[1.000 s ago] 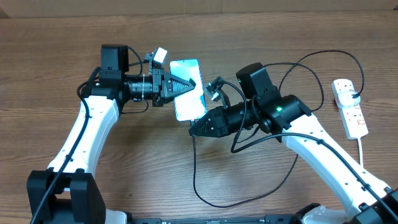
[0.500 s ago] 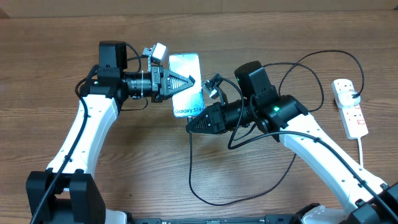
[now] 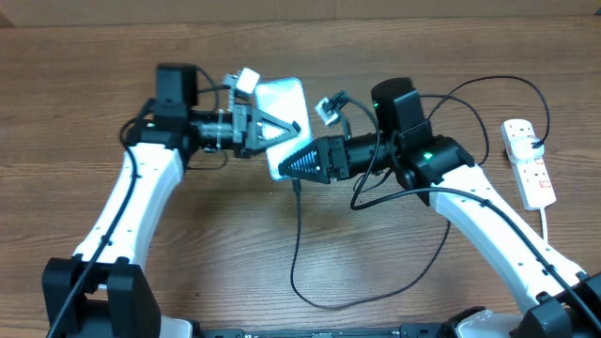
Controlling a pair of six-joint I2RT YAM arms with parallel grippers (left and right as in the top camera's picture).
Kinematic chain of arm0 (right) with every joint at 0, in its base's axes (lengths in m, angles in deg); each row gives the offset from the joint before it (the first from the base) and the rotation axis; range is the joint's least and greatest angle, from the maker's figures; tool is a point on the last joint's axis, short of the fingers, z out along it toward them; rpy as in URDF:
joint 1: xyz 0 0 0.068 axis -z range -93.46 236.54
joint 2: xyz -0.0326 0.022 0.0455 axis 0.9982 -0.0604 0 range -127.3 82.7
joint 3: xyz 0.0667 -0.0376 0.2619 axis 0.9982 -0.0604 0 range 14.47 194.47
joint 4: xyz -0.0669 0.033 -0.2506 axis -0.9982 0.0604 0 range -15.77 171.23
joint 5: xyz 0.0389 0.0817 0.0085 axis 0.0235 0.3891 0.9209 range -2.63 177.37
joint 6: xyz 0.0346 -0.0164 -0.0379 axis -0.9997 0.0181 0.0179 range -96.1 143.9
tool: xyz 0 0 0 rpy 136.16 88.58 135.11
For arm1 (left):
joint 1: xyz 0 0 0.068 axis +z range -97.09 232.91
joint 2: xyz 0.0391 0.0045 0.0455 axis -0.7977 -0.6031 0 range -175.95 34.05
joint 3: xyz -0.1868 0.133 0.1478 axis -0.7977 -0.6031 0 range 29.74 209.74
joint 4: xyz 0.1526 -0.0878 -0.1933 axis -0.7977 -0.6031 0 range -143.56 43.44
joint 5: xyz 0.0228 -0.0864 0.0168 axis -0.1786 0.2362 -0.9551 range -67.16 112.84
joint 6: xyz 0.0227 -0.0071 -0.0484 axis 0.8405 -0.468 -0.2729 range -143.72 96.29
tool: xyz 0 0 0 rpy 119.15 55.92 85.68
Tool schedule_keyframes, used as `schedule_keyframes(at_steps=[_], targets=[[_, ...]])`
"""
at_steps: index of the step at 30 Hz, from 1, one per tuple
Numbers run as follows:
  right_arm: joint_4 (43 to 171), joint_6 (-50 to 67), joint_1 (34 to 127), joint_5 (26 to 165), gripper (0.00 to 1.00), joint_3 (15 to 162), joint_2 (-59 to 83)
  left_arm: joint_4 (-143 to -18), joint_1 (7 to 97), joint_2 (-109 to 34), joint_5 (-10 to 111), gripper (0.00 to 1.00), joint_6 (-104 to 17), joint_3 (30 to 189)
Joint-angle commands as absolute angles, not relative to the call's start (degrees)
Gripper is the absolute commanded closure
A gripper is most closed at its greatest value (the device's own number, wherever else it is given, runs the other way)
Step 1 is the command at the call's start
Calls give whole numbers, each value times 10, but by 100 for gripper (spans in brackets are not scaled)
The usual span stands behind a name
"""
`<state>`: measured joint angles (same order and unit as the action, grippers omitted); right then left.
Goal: Plug charger to phone and switch on socket
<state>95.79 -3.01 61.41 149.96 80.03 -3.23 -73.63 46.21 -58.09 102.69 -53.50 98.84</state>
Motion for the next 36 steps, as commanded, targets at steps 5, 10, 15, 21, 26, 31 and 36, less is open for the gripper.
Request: schedule_keyframes(at_steps=[5,10,15,21,26,31,36], targets=[[952,-12,632,1466,0,816,-30,-736,446,-571,1101,96,-520,986],[953,-12,650,1460,0,816,-30,-736,446,-571,1101,96,-520,986],[955,-12,653,1460,0,816,-30,-736,446,-571,1092,96,-520,986],[959,-12,653,1460,0,816,-30,-738,446,-571,1072,96,-520,986],[959,-12,653,1460,32,816,-30,-738,445,-571,1062,96,-520,986],[955,-12,638,1460,64,816,-30,-746,433,-571,1031,96,-520,986],[956,-12,632,1460,92,816,-30,-752,424,-571,1008,96,-520,986]])
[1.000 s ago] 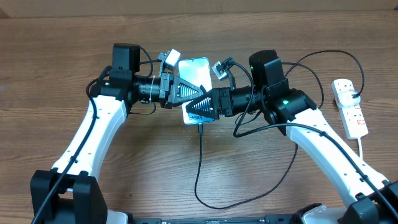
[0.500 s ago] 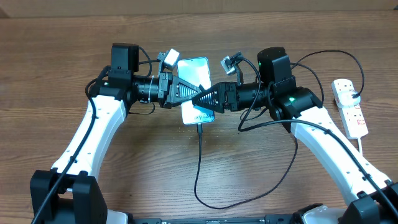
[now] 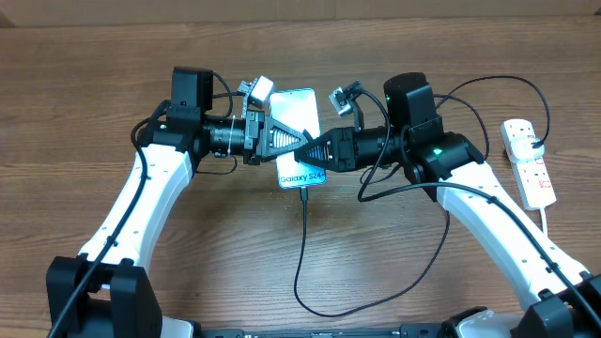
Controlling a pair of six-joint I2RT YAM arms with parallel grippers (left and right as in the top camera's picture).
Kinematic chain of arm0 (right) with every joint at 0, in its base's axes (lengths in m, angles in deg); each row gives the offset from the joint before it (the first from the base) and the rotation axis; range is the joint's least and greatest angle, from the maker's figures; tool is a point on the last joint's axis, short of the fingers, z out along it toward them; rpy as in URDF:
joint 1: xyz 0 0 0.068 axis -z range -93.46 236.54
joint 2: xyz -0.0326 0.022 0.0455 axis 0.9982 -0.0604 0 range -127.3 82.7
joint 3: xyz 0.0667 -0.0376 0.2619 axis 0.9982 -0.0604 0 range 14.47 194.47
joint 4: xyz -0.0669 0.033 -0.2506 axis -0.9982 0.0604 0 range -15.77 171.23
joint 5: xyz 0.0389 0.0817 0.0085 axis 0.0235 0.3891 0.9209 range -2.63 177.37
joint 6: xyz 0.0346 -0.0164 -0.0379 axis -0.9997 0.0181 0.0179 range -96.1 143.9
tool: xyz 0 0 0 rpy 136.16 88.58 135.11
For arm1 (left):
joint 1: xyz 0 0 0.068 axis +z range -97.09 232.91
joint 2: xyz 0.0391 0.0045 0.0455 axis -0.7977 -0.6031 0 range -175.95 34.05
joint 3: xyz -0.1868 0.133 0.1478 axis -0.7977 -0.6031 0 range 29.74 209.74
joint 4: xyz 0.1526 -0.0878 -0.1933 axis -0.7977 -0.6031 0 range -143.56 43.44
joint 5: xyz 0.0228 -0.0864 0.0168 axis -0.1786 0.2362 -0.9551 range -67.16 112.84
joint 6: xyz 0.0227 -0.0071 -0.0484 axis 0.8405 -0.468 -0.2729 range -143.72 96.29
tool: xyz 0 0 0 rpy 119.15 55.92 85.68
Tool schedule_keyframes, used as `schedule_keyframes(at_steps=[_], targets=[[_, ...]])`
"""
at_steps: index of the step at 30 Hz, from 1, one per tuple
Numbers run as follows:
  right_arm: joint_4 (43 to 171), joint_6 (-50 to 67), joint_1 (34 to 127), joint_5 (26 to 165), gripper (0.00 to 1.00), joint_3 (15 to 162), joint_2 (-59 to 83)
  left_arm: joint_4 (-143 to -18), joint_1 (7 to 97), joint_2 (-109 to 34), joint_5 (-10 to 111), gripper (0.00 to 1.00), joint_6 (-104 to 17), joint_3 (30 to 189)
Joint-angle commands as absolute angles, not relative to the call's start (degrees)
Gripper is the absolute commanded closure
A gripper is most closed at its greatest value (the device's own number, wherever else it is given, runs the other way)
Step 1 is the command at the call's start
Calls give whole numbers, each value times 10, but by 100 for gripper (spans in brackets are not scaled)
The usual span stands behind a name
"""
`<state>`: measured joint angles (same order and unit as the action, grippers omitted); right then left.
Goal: Plug charger to phone and switch on socket
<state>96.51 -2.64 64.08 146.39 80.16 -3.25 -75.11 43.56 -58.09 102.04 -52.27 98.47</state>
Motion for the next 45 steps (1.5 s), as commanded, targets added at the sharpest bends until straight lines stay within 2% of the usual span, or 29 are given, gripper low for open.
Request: schedule_keyframes(at_steps=[1,4,6,14,18,20,26,32,37,45], targets=[[957,-12,632,1460,96,816,-30,-752,424,-571,1005,96,-520,986],[959,-12,632,1459,96,816,-30,-752,424,-571,983,95,-520,986],[960,-12,632,1459,96,816,-30,-752,424,-571,957,89,-520,986],[1006,-12,632,1395,96,816,-30,-753,424,-571,892,41,-520,986],[1039,-12,632,1336,96,816,-30,-758,424,-571,825,8,-520,986],[1053,-17,632,1308,96,816,-31,-773,424,-571,771,0,-520,986],[1096,-58,632,1210,96,802,-35,-876,424,-571,468,0,-520,986],[1095,-94,632,1167,96,782,-66,-930,424,-571,302,0,-520,986],[1089,-96,632,1168,96,782,-119,-931,424,-571,252,1,-520,986],[1070,-107,632,1170,96,782,-215,-931,424,-571,252,0,-520,986]])
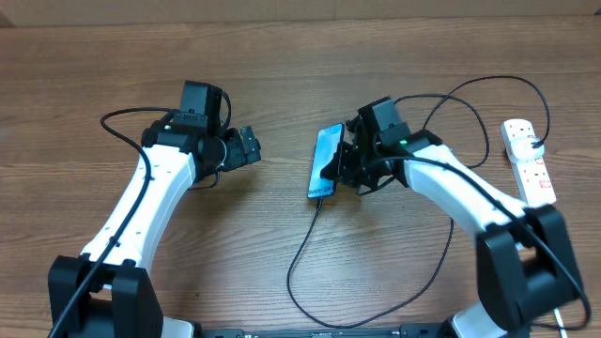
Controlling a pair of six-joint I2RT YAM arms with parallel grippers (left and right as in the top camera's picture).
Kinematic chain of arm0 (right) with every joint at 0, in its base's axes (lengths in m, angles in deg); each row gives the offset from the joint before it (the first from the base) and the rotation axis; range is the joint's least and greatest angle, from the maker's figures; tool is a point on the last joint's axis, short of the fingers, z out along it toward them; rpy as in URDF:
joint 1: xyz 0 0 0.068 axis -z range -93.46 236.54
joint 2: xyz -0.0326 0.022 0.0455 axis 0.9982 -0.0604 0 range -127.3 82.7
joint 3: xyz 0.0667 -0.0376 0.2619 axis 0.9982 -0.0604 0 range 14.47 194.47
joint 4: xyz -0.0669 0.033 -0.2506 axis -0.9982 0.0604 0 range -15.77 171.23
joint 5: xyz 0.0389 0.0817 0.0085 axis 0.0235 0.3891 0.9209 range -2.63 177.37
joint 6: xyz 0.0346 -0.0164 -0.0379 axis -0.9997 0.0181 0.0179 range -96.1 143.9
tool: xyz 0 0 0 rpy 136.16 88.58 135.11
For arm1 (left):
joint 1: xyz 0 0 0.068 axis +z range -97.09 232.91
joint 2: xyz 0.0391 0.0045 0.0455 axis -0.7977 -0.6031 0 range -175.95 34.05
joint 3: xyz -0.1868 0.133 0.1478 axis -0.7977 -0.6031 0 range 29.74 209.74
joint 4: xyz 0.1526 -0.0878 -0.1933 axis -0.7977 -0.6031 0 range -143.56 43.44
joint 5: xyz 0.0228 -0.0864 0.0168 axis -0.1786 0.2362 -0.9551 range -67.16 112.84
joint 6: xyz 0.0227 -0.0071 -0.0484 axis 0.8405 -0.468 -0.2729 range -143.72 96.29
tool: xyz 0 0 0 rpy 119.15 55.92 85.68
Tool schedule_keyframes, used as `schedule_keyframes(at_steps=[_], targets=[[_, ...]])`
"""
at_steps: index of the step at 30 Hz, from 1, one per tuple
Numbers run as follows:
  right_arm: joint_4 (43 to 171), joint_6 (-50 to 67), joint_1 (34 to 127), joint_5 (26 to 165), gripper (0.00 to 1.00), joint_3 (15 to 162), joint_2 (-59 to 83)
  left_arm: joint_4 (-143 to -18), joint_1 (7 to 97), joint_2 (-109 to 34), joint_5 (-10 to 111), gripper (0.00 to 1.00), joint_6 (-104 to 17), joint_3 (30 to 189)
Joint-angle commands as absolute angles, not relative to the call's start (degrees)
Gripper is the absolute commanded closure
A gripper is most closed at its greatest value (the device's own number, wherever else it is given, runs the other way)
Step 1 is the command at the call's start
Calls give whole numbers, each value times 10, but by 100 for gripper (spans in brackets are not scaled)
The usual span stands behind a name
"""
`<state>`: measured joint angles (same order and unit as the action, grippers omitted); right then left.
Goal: Plug charger to phone and switch on socket
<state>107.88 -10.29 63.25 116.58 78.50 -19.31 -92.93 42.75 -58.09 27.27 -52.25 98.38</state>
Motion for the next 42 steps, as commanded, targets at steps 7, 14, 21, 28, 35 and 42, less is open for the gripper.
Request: schedule_keyframes(at_steps=[7,14,21,28,35,42], targets=[[1037,-128,632,1170,96,782,-270,-931,424,-571,252,0,-520,986],[1013,-134,632,1169,96,782,-285,-930,424,-571,252,0,-520,986],[996,-134,632,1140,96,782,-285,-931,424,-571,252,0,-520,986],[996,-134,632,1129,96,782,-285,-931,424,-571,252,0,-520,986],[996,-134,632,1129,80,782,-285,-931,424,-571,252,0,-520,986],[996,-134,632,1128,79,782,-285,-931,424,-571,252,0,-520,986]])
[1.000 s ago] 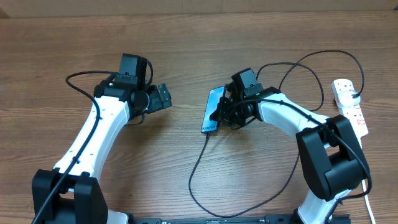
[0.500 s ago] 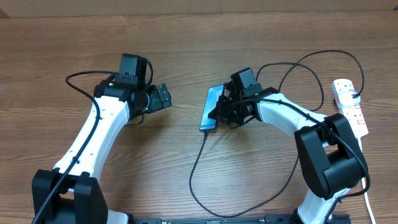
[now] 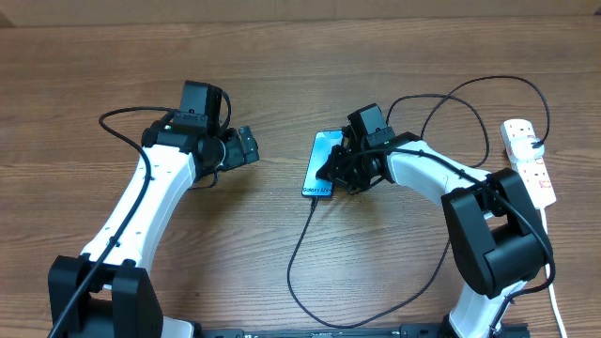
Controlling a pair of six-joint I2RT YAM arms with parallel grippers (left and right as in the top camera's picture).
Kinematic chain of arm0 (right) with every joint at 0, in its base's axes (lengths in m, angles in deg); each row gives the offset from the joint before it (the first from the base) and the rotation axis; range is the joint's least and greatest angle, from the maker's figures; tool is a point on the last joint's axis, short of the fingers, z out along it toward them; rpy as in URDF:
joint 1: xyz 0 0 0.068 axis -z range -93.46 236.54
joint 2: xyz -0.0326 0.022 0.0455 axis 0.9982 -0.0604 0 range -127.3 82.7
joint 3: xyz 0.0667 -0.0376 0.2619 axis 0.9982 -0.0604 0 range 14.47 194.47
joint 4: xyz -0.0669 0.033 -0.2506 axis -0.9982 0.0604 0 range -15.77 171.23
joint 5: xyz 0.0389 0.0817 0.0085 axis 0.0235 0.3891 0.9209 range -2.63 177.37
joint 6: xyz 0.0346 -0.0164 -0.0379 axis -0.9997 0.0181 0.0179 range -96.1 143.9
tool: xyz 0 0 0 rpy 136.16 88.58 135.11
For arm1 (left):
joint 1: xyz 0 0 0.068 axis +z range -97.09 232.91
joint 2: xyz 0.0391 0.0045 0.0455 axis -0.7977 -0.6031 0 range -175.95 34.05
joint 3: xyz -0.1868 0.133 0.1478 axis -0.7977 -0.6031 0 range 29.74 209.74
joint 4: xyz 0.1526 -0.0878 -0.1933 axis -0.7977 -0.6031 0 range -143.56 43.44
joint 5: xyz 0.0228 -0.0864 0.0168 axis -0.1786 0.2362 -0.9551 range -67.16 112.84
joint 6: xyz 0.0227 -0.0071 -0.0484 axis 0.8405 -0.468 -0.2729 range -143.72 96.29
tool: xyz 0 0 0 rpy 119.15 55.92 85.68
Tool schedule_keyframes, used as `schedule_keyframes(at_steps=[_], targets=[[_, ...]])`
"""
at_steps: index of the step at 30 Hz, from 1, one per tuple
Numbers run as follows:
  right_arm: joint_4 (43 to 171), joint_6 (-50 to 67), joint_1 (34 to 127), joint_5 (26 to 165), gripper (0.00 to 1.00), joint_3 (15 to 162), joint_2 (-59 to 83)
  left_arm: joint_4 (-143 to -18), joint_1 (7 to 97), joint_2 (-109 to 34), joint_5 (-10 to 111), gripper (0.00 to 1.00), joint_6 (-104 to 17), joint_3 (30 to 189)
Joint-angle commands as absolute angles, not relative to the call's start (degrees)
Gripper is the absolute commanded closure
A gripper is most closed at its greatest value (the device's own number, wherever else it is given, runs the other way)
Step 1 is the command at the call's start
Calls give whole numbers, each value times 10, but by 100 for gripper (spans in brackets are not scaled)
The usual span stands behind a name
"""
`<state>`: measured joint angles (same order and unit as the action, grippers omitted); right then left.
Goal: Plug charger to phone and switch on socket
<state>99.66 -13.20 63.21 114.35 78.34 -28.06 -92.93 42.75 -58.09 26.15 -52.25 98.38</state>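
Note:
The phone [image 3: 319, 162] leans on its long edge near the table's middle, its blue screen partly facing up. The black charger cable [image 3: 299, 246] is plugged into the phone's near end. My right gripper [image 3: 338, 169] is shut on the phone's right side. My left gripper [image 3: 247, 146] hangs well to the left of the phone, open and holding nothing. The white socket strip [image 3: 528, 164] lies at the far right edge, with a plug in it.
The cable loops across the front of the table and runs back up behind the right arm to the socket strip. A second black cable [image 3: 122, 115] trails from the left arm. The table is brown wood [image 3: 282, 56].
The phone has shifted slightly left and tipped so more of its screen shows. The right wrist has turned with it, still gripping. The left arm has not moved.
At first both grippers held the phone raised between them, cable hanging from it. Then it was turned screen-up, still in both. Later the left gripper had let go and drawn back left, the right holding the phone on edge. Now it leans flatter.

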Motion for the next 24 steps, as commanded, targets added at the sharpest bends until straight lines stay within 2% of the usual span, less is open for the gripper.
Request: schedule_keyframes(at_steps=[1,5,11,14,24], targets=[[996,-134,632,1128,78,782,-285,-931,424,-571,252,1,-520,986],[996,-134,632,1115,70,782,-285,-931,424,-571,252,0,-520,986],[1007,-134,632,1103,68,782,-285,-931,424,-571,252,0,-520,986],[1007,-134,632,1096,60,782,-285,-931,424,-571,252,0,-520,986],[1011,-137,632,1077,59,782,-285,-931,424,-571,252,0,-520,986]])
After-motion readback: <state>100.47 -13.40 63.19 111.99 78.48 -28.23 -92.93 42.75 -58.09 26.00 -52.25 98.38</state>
